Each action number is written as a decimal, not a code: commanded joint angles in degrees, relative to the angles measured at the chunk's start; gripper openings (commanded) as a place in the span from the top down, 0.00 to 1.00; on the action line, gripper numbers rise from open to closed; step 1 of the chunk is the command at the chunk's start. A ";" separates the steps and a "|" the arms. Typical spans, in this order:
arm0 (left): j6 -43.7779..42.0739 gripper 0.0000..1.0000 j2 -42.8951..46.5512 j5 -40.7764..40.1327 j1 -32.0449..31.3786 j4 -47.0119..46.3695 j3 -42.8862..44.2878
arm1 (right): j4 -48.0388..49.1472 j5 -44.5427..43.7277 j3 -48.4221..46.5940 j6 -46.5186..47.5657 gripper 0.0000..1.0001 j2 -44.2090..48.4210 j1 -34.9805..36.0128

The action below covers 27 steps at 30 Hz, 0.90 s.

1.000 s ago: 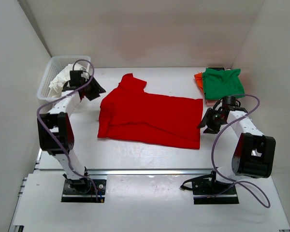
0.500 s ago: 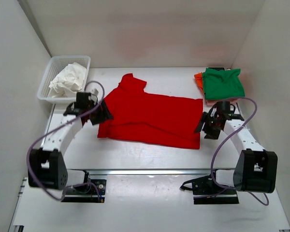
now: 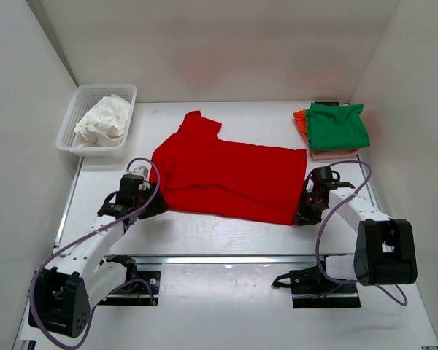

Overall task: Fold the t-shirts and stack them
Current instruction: Fold the flattened tshirt in 1/3 of the way

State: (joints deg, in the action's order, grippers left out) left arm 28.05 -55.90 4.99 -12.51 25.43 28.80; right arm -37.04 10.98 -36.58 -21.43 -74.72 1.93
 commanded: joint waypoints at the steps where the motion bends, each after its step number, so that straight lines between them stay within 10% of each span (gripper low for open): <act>1: 2.35 0.35 3.86 -6.47 -1.55 -6.18 -2.77 | 2.93 0.00 0.98 -0.54 0.76 -0.69 0.18; 16: 1.83 0.45 -4.56 -14.13 -3.74 -8.73 -1.02 | 3.90 0.96 0.80 -0.37 0.82 -1.22 0.44; 19: 1.57 0.54 -5.10 -14.31 -2.88 -9.35 -1.63 | 4.25 1.41 0.81 -0.19 0.87 -0.78 0.18; 23: -0.97 1.00 -5.45 -14.66 -0.77 -7.42 -0.07 | 2.85 1.59 -0.07 1.30 1.00 -1.57 -0.09; 27: -4.84 1.00 -5.27 -16.15 0.47 -5.13 3.63 | -1.18 0.72 -2.17 5.34 1.00 -3.15 -1.84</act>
State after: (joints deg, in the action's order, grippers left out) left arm 26.94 -61.58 -8.71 -13.08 19.53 28.01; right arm -35.40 13.23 -36.64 -19.55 -76.53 1.13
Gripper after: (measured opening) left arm 0.021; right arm 0.030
